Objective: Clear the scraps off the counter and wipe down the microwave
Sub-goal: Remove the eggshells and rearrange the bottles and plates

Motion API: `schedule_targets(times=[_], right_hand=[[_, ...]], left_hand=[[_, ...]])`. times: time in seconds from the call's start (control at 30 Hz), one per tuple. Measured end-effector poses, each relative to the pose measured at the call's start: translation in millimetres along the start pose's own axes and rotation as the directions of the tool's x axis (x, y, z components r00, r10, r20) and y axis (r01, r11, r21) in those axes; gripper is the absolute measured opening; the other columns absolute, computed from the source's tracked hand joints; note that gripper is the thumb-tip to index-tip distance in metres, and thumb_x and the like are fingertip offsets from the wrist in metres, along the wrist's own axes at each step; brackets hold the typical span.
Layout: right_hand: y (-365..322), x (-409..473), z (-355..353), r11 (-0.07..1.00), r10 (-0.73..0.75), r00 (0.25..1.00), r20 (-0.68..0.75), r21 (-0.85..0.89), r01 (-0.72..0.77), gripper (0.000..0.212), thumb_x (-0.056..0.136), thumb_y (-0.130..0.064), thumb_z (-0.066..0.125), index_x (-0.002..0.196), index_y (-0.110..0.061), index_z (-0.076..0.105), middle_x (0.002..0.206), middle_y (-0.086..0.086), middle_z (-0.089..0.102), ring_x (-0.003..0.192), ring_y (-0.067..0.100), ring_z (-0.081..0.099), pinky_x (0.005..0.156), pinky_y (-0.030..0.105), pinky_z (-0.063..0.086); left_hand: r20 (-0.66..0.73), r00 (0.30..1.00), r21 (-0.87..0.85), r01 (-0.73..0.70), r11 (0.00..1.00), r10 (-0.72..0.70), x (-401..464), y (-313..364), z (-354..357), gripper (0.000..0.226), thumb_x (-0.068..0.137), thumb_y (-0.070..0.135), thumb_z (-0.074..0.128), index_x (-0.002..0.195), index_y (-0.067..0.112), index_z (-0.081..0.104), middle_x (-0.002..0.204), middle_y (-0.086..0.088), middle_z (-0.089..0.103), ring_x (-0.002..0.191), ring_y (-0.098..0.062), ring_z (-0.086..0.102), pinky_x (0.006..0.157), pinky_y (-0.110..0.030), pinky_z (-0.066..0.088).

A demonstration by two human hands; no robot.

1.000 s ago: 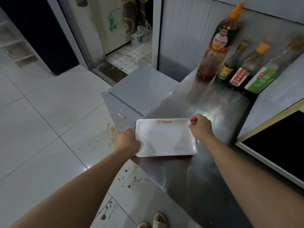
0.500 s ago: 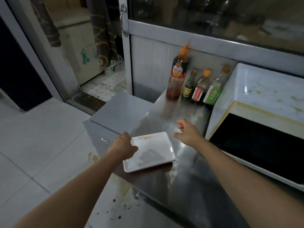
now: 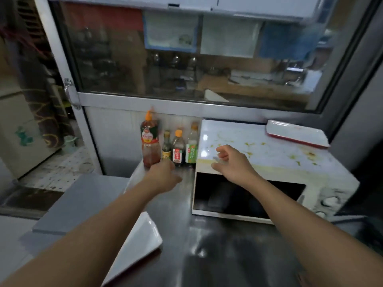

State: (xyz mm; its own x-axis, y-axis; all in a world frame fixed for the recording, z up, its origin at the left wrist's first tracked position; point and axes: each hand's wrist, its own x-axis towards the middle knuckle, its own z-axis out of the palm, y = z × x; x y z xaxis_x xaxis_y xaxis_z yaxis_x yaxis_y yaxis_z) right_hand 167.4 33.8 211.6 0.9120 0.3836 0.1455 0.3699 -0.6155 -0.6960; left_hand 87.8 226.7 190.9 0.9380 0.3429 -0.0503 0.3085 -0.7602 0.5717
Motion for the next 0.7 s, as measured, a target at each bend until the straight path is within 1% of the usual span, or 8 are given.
schedule_targets(times=[0.13,0.3,0.37,0.5,0.57,0.63,0.67,0.7], right_hand=[[32.0,9.9,-62.0,0.999,0.044,0.986,-0.164,0.025,-0.041,0.046,0.081,-0.022,0.07,0.123,-0.014,0.053,0.112,0.003,0.057,0.096,0.014,0.052,0.082,0.022,0.038],[87.7,30.1,-132.9,0.988,0.124,0.959,-0.257,-0.057,-0.142,0.05,0.082,-0.026,0.068,0.127,-0.011,0.05,0.12,0.006,0.055,0.104,0.019,0.052,0.08,0.023,0.035],[113.1,41.3,-157.5,0.978,0.17,0.941,-0.292,-0.071,-0.198,0.053,0.082,-0.027,0.069,0.128,-0.011,0.049,0.124,0.007,0.053,0.11,0.021,0.052,0.08,0.022,0.034],[167.7,68.6,-197.3,0.949,0.272,0.9,-0.341,-0.057,-0.309,0.058,0.082,-0.029,0.068,0.132,-0.01,0.044,0.132,0.011,0.049,0.118,0.026,0.05,0.085,0.026,0.039],[194.3,82.8,-211.8,0.935,0.314,0.882,-0.352,-0.045,-0.351,0.061,0.083,-0.028,0.067,0.134,-0.007,0.042,0.133,0.014,0.048,0.118,0.028,0.051,0.091,0.027,0.042],[218.6,95.6,-222.6,0.918,0.36,0.861,-0.36,-0.03,-0.397,0.064,0.081,-0.025,0.068,0.135,-0.004,0.041,0.131,0.016,0.051,0.116,0.031,0.054,0.095,0.033,0.046],[229.7,101.4,-226.3,0.908,0.377,0.85,-0.367,-0.032,-0.417,0.063,0.08,-0.024,0.068,0.134,-0.003,0.042,0.13,0.016,0.051,0.115,0.031,0.054,0.094,0.036,0.047],[240.1,107.1,-228.9,0.9,0.387,0.844,-0.372,-0.044,-0.433,0.061,0.08,-0.024,0.068,0.132,-0.003,0.043,0.128,0.016,0.052,0.114,0.032,0.053,0.093,0.038,0.048]], left_hand=[[-0.009,0.992,-0.035,-0.124,0.992,0.123,26.1,72.7,11.8,0.039,0.084,0.033,0.065,0.114,0.014,0.05,0.106,-0.007,0.063,0.087,-0.02,0.057,0.077,-0.027,0.043],[0.034,0.98,-0.086,-0.191,0.978,0.195,63.5,152.5,41.4,0.039,0.086,0.033,0.063,0.117,0.016,0.048,0.104,-0.006,0.062,0.078,-0.016,0.055,0.066,-0.027,0.042],[0.048,0.976,-0.075,-0.21,0.975,0.213,83.6,182.5,57.4,0.04,0.086,0.034,0.062,0.119,0.015,0.049,0.107,-0.005,0.06,0.084,-0.017,0.055,0.072,-0.027,0.041],[0.024,0.972,0.011,-0.232,0.973,0.232,126.4,238.7,90.1,0.045,0.088,0.033,0.059,0.127,0.011,0.051,0.127,-0.005,0.056,0.117,-0.024,0.05,0.089,-0.027,0.039],[0.026,0.977,0.011,-0.211,0.977,0.211,147.8,262.5,105.7,0.036,0.088,0.031,0.058,0.118,0.012,0.056,0.118,-0.003,0.059,0.114,-0.025,0.052,0.089,-0.029,0.041],[0.009,0.982,0.023,-0.19,0.982,0.19,168.2,279.5,120.2,0.01,0.087,0.028,0.058,0.088,0.019,0.054,0.088,0.004,0.056,0.098,-0.024,0.054,0.079,-0.029,0.042],[-0.005,0.983,0.042,-0.182,0.982,0.182,178.8,285.9,127.8,0.012,0.088,0.027,0.059,0.083,0.02,0.05,0.084,0.005,0.053,0.095,-0.024,0.054,0.076,-0.029,0.041],[-0.013,0.984,0.071,-0.179,0.981,0.18,187.8,291.7,134.3,0.012,0.088,0.027,0.059,0.089,0.017,0.053,0.089,0.002,0.055,0.097,-0.026,0.056,0.076,-0.029,0.041]])
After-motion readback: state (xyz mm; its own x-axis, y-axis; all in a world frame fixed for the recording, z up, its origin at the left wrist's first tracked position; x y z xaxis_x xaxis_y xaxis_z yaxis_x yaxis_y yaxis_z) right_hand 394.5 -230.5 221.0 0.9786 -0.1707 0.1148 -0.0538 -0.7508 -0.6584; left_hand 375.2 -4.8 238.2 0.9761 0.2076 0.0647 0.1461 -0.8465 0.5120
